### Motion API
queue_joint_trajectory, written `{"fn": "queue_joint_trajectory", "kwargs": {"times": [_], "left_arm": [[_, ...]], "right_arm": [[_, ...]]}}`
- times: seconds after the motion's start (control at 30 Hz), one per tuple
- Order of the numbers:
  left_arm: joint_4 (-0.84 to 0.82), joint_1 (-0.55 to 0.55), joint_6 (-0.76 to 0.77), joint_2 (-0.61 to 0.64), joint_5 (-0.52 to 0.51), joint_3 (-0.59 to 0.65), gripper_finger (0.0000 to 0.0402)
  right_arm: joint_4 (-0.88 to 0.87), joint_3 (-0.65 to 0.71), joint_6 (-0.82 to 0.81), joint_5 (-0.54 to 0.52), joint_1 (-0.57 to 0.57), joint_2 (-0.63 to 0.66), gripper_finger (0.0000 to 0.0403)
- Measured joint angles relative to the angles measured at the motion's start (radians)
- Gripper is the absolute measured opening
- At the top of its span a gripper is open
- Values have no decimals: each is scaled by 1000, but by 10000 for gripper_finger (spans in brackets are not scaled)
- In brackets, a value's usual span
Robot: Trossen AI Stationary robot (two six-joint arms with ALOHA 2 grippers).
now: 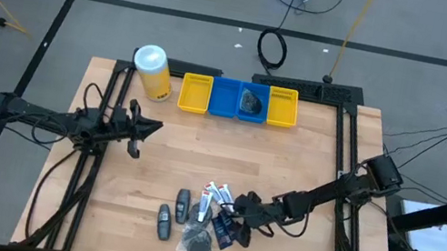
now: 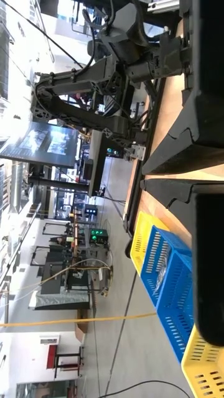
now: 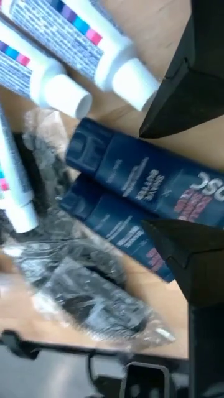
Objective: Pick & Place Travel size toiletries
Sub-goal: Put the shave cream into the left blue bin
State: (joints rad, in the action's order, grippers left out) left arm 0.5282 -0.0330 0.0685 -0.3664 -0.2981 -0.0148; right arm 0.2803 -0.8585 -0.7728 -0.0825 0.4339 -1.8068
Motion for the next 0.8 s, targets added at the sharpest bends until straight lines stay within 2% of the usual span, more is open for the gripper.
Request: {"fn": "queue_joint_trajectory", "kwargs": {"times": [0.4,0.57,0.8], "left_arm": [[0,0,-2,0,2,0,21],[0,0,-2,0,4,0,21],[0,0,0,0,5,0,21]], "right_arm": [[27,-5,-26,-26,0,-36,212],[-41,-6,-17,-96,1,-36,211],[-100,-6,-23,-109,-4,-56,181]]}}
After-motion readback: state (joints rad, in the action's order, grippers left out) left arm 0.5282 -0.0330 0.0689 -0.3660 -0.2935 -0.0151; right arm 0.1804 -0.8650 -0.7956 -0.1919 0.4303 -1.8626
